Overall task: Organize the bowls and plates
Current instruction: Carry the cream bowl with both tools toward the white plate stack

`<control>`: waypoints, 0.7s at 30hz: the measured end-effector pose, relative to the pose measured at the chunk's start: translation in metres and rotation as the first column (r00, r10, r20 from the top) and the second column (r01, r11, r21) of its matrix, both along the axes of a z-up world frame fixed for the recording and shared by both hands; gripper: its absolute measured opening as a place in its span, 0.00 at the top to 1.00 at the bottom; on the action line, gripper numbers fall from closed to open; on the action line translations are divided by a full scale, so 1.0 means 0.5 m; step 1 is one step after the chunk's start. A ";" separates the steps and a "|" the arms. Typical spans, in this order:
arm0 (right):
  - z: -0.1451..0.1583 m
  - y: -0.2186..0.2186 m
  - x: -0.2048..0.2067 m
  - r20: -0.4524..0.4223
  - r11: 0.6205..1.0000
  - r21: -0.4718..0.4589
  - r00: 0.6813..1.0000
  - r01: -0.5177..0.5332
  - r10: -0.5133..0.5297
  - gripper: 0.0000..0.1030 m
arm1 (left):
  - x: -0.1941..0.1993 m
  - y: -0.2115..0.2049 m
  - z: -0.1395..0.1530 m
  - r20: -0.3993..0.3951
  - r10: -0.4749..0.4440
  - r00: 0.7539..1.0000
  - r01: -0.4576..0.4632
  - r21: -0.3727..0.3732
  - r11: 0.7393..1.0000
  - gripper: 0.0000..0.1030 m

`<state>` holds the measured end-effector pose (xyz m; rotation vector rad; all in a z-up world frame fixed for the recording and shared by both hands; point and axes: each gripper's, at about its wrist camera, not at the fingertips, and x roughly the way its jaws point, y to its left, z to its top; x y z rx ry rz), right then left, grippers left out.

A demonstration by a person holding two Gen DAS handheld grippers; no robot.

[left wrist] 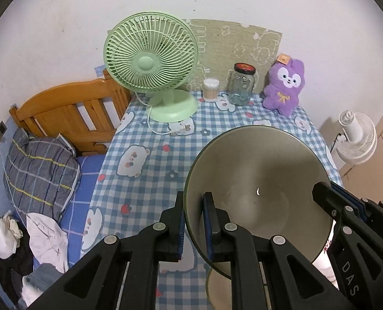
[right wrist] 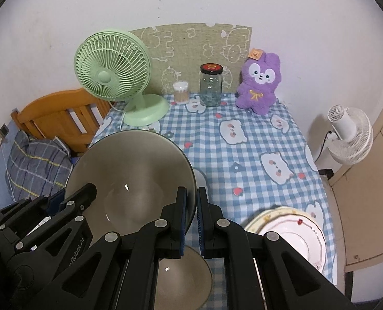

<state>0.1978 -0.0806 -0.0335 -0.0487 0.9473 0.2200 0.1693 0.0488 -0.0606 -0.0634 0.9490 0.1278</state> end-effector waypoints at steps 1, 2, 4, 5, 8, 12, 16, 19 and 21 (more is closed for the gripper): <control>0.001 -0.003 -0.006 0.001 1.000 -0.001 1.000 0.004 -0.004 0.90 | -0.006 -0.003 0.000 0.001 -0.003 1.000 0.003 -0.002 1.000 0.90; 0.001 -0.005 -0.010 0.002 1.000 -0.002 1.000 0.007 -0.007 0.90 | -0.012 -0.007 0.000 0.003 -0.007 1.000 0.007 -0.004 1.000 0.90; 0.002 -0.014 -0.023 0.003 1.000 -0.006 1.000 0.015 -0.015 0.90 | -0.023 -0.015 -0.001 0.005 -0.015 1.000 0.015 -0.007 1.000 0.91; 0.001 -0.019 -0.030 0.001 1.000 -0.009 1.000 0.019 -0.019 0.90 | -0.025 -0.018 -0.002 0.004 -0.019 1.000 0.019 -0.008 1.000 0.90; -0.003 -0.034 -0.047 -0.009 0.999 -0.013 0.999 0.038 -0.038 0.90 | -0.038 -0.028 -0.008 -0.005 -0.036 0.999 0.036 -0.015 0.999 0.91; -0.013 -0.052 -0.067 -0.022 0.998 -0.011 0.998 0.057 -0.057 0.90 | -0.056 -0.044 -0.019 -0.019 -0.047 0.999 0.047 -0.017 0.999 0.91; -0.033 -0.066 -0.087 -0.041 0.998 0.000 0.997 0.063 -0.063 0.90 | -0.073 -0.056 -0.035 -0.031 -0.050 0.998 0.050 -0.008 0.999 0.91; -0.050 -0.072 -0.098 -0.052 0.998 0.006 0.996 0.068 -0.068 0.90 | -0.081 -0.061 -0.051 -0.044 -0.053 0.998 0.053 -0.005 0.999 0.91; -0.062 -0.075 -0.106 -0.059 0.997 0.010 0.996 0.073 -0.072 0.90 | -0.088 -0.061 -0.061 -0.053 -0.053 0.997 0.053 -0.007 0.999 0.91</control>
